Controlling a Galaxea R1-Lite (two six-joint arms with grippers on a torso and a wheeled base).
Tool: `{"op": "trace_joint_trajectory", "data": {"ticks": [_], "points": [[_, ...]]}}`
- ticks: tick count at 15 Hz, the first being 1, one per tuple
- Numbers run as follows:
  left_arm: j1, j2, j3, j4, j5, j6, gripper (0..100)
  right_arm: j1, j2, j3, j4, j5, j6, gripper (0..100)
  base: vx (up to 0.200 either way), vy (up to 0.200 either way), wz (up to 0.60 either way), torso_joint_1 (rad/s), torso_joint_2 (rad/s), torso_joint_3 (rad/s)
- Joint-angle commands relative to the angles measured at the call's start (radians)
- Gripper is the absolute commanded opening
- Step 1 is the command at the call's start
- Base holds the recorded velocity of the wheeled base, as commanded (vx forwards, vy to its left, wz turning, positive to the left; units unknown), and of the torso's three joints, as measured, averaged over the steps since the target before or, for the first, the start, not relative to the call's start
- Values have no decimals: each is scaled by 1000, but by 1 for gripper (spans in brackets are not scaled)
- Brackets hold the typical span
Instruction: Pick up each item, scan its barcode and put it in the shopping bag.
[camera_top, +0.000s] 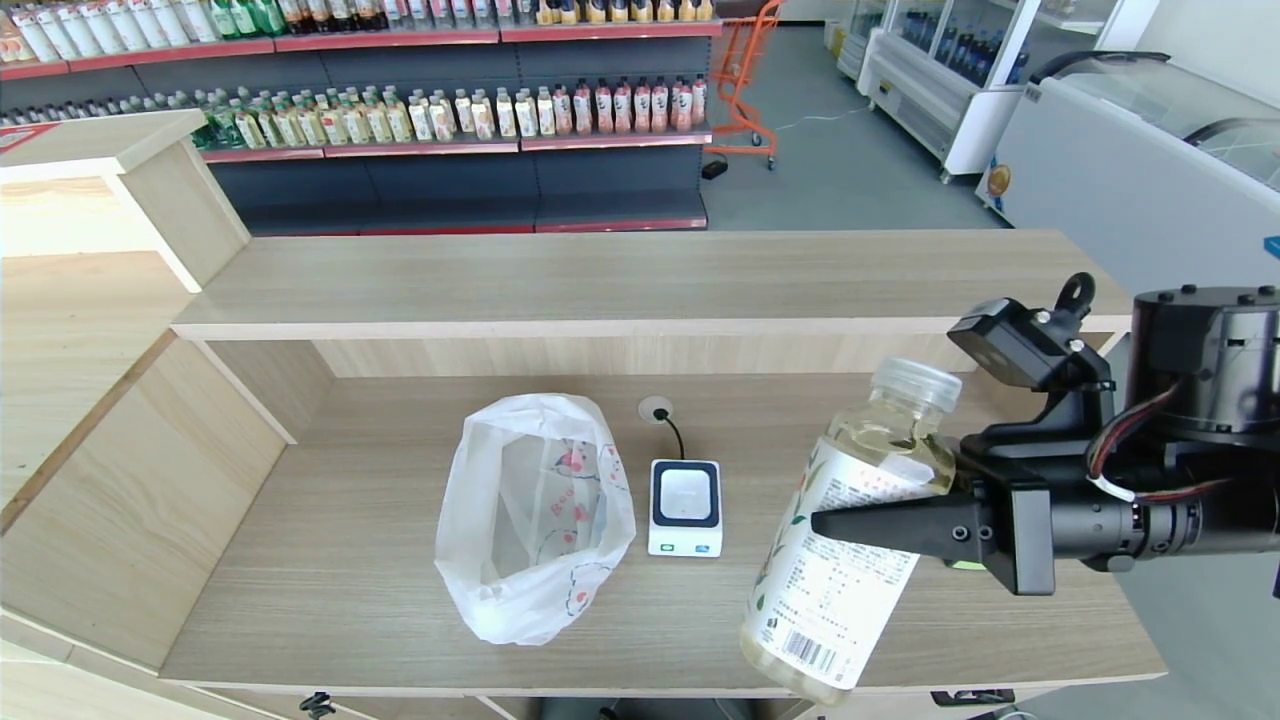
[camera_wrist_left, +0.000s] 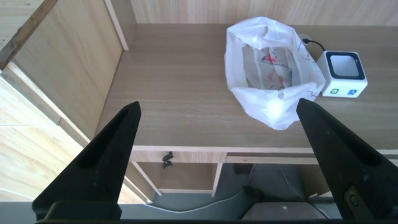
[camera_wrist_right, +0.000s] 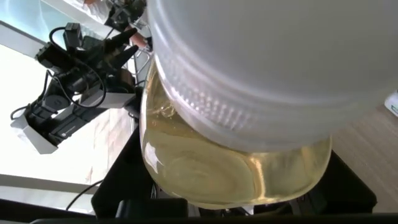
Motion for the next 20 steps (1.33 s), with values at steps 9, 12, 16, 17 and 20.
{"op": "trace_joint_trajectory", "data": {"ticks": [9, 12, 16, 17, 20], "points": [[0, 0, 0, 0, 0, 0, 100, -58, 33, 16, -5, -29, -244, 0, 0, 0, 0, 0, 0, 0], [0, 0, 0, 0, 0, 0, 100, -182, 154, 27, -10, -44, -609, 0, 0, 0, 0, 0, 0, 0], [0, 0, 0, 0, 0, 0, 100, -227, 421, 7, -360, -49, -821, 0, 0, 0, 0, 0, 0, 0], [0, 0, 0, 0, 0, 0, 100, -225, 442, 1, -394, -49, -830, 0, 0, 0, 0, 0, 0, 0], [0, 0, 0, 0, 0, 0, 100, -199, 665, -86, -667, -15, -916, 0, 0, 0, 0, 0, 0, 0]]}}
